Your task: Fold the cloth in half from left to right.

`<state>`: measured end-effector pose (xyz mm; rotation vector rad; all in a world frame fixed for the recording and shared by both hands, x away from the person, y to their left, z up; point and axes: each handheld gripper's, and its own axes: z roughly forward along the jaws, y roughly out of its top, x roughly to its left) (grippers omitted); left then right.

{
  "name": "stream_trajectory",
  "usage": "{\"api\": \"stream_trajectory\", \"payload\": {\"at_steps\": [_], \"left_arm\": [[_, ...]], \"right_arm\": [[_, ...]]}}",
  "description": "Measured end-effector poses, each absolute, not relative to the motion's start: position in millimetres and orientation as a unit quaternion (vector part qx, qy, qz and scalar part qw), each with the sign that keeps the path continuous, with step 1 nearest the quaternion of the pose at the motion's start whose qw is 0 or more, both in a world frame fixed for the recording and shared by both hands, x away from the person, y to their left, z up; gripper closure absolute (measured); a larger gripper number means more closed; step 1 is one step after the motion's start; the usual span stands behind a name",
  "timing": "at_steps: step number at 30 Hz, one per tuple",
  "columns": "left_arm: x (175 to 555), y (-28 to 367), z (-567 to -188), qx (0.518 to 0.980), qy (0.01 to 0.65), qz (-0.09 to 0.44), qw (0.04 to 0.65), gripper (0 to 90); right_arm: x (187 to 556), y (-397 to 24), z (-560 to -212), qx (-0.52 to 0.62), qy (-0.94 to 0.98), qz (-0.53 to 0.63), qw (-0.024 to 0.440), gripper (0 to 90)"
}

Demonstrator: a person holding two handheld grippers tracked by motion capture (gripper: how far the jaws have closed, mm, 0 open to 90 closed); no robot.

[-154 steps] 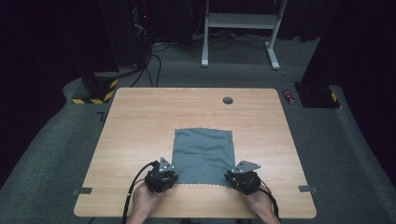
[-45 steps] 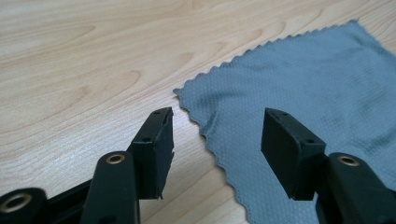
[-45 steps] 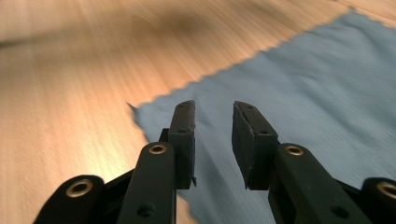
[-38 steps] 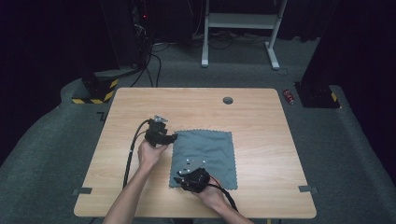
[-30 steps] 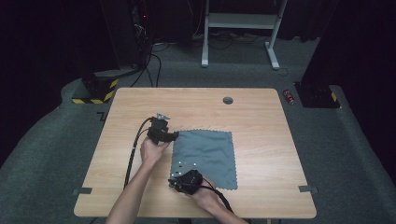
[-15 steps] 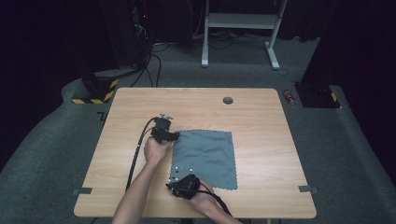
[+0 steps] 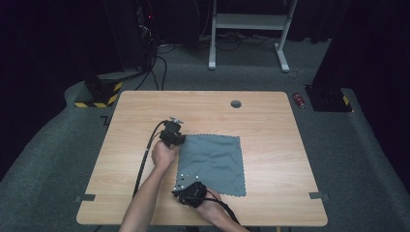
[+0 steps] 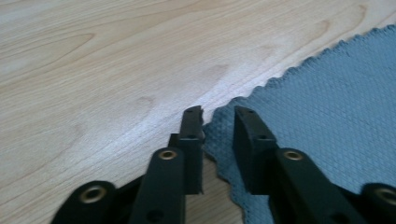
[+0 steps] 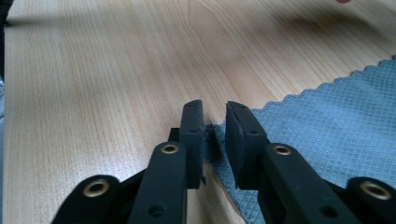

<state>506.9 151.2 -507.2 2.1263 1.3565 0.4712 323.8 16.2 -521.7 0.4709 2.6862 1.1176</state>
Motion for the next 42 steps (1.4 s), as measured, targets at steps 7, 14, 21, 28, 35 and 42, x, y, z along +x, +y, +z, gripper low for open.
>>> {"api": "stream_trajectory", "payload": {"at_steps": [7,14,21,28,35,42], "left_arm": [[508.7,146.8,-506.1,0.801,0.501,0.164,0.283,87.9],[510.1,147.1,-503.8,0.805,0.499,0.159,0.280,89.2],[508.3,152.9,-493.1,0.798,0.495,0.156,0.305,89.4],[507.4,159.5,-486.7,0.794,0.498,0.154,0.314,89.5],[506.4,167.1,-480.5,0.787,0.503,0.152,0.324,89.5],[503.6,179.6,-473.6,0.782,0.507,0.156,0.327,89.5]], "right_arm": [[322.9,17.3,-521.7,0.153,0.908,0.374,0.107,89.0],[325.5,15.8,-521.4,0.165,0.906,0.378,0.092,89.8],[324.0,11.7,-514.8,0.167,0.901,0.388,0.098,89.9],[322.4,13.4,-508.8,0.157,0.902,0.389,0.105,90.0],[322.1,16.7,-503.4,0.150,0.902,0.391,0.108,90.0],[322.0,20.3,-496.3,0.145,0.900,0.398,0.105,90.0]]}}
